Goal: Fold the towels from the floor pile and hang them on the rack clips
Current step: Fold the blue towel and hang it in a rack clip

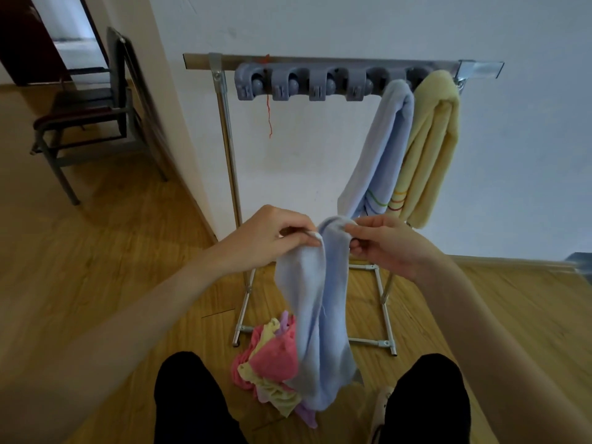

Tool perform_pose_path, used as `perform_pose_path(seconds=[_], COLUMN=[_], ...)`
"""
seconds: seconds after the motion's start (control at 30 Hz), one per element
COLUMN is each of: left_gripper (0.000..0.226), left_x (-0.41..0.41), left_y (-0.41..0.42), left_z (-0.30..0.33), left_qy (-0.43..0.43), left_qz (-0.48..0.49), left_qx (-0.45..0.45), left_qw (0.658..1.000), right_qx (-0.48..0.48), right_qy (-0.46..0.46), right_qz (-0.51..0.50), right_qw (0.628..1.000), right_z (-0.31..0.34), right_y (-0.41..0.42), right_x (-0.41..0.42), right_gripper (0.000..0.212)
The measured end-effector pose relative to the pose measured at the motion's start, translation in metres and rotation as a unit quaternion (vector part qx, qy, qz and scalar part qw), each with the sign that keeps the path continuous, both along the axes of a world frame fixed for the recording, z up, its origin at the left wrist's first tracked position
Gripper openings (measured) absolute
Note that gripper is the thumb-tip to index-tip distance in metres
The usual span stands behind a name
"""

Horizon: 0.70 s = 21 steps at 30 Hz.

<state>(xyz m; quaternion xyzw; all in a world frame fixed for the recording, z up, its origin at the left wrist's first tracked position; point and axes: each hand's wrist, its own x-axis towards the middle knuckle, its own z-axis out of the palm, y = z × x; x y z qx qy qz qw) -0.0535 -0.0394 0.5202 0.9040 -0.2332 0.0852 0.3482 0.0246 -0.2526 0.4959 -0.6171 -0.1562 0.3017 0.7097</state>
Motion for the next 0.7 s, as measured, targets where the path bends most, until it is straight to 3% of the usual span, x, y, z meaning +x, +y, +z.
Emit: perform_pose_path(seconds=[0.1, 0.2, 0.37, 0.5, 0.7], left_gripper=[0.01, 0.008, 0.012, 0.01, 0.01], left_x=[0.003, 0.006, 0.01, 0.007, 0.004], left_y=[-0.01, -0.017, -0.02, -0.022, -0.022], left_z=[-0.005, -0.012, -0.017, -0.021, -0.02], left_qy=[-0.004, 0.018, 0.03, 0.033, 0.025], left_qz=[0.022, 0.046, 0.047, 0.065, 0.074], left_qx=[-0.063, -0.107, -0.073, -0.113, -0.115], left_qw=[0.998, 0.993, 0.996, 0.991, 0.99], right_qx=[-0.037, -0.037, -0.069, -0.087, -0.099], right_qy=[-0.082, -0.128, -0.217, -0.281, -0.313], right_qz=[-0.038, -0.071, -0.011, -0.013, -0.014], right_qw=[0.995, 0.989, 0.974, 0.956, 0.944], right_z=[-0.005, -0.01, -0.006, -0.003, -0.001], right_y=[0.0, 0.001, 0.003, 0.007, 0.012], right_x=[-0.005, -0.007, -0.013, -0.019, -0.023], right_gripper=[0.014, 0.02, 0.021, 0.02, 0.019])
